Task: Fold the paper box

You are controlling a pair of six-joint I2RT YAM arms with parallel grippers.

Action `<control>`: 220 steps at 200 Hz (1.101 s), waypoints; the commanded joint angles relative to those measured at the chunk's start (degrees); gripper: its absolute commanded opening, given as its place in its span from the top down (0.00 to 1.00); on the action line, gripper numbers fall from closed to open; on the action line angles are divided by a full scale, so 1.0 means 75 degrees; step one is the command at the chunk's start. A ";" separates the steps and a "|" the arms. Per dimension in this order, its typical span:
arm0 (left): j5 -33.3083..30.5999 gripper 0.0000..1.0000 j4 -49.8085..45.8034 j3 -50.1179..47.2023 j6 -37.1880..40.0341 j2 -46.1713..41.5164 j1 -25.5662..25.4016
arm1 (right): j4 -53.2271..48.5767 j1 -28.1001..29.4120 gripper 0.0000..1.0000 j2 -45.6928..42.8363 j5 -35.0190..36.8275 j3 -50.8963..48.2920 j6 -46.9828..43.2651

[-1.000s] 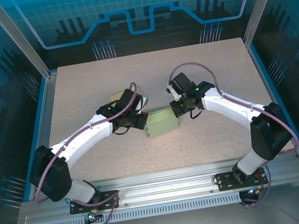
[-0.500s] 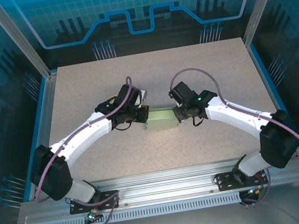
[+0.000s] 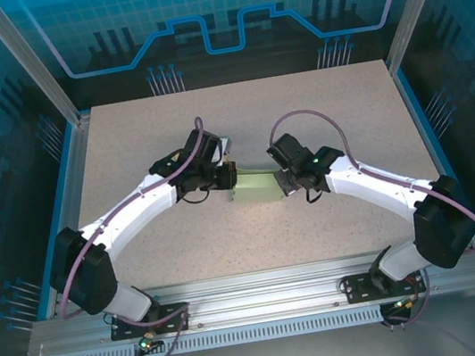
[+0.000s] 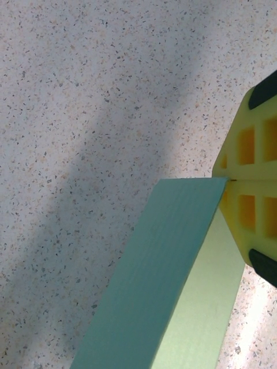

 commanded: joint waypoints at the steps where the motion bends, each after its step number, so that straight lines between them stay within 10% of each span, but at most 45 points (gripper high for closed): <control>1: 0.0651 0.99 0.0409 0.0004 -0.0288 -0.0110 0.0099 | 0.0247 0.0217 1.00 0.0065 -0.0009 0.0031 0.0066; 220: 0.2899 1.00 -0.0208 0.0078 -0.0754 0.0322 0.0971 | -0.0041 0.0326 1.00 0.0420 0.0299 0.0690 0.0145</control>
